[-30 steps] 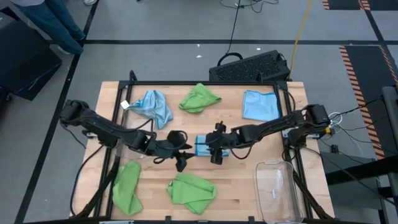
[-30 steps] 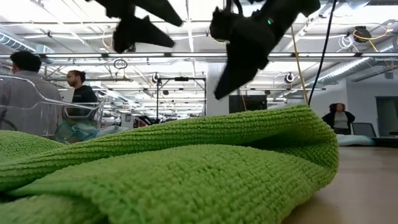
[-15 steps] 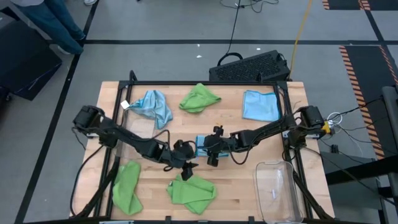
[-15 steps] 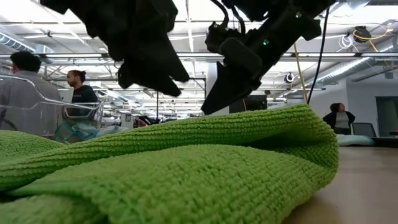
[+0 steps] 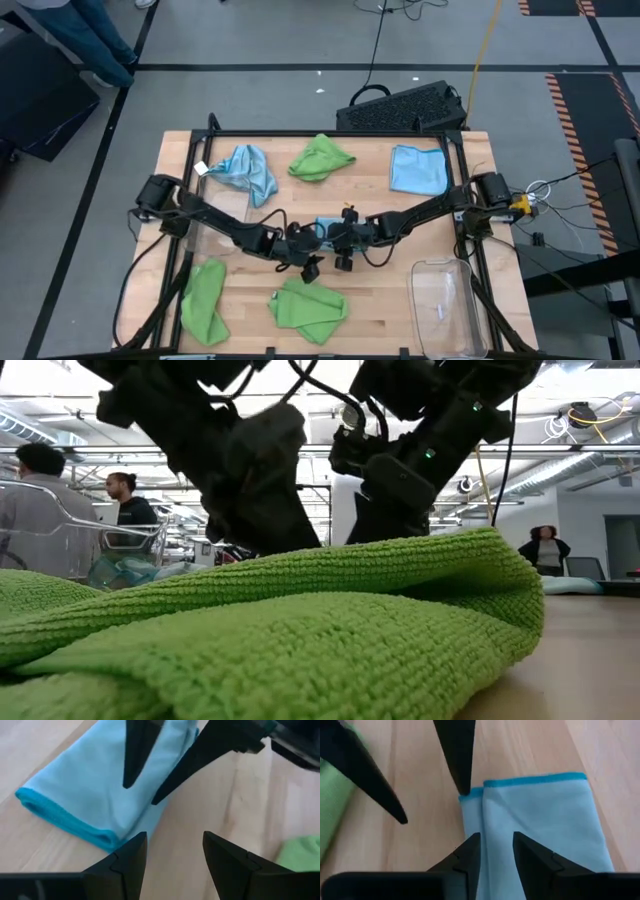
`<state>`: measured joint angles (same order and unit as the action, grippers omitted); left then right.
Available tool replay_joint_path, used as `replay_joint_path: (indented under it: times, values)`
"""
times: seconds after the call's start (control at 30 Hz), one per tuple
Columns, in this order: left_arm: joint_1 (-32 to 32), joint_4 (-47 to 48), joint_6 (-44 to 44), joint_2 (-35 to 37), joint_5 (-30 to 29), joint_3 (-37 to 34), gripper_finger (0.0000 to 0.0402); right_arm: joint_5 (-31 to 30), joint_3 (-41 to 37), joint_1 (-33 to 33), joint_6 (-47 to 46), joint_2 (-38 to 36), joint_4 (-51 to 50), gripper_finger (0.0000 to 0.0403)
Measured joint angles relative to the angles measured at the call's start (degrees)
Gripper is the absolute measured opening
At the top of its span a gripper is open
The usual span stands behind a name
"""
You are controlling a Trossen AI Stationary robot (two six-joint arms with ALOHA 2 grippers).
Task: Sort microfiber towel by color & place in baskets
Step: Fold the bottom blue microfiber towel
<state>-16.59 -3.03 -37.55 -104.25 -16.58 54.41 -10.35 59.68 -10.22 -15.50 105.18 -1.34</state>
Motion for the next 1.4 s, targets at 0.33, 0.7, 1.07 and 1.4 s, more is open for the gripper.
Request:
replay_joint_path:
  times: [0.33, 0.7, 1.07, 1.4]
  values:
    - [2.0, 1.1, -0.2, -2.3, 0.0, 0.0, 0.0195, 1.6, -0.7, -0.1, 0.6, 0.0, -5.0, 0.0020]
    - [2.7, 1.5, -0.3, -2.3, 0.0, 0.0, 0.0195, 3.4, -1.1, -0.5, -2.0, -1.8, -7.9, 0.0001]
    - [2.3, 2.0, 1.0, -2.2, 0.0, 0.0, 0.0195, 9.8, -1.1, -2.6, -1.8, -6.8, -7.2, 0.0001]
    - [2.3, 10.3, -0.4, -0.2, 4.1, -0.1, 0.0195, 11.1, -1.0, -4.6, 0.5, -3.0, -6.7, 0.0000]
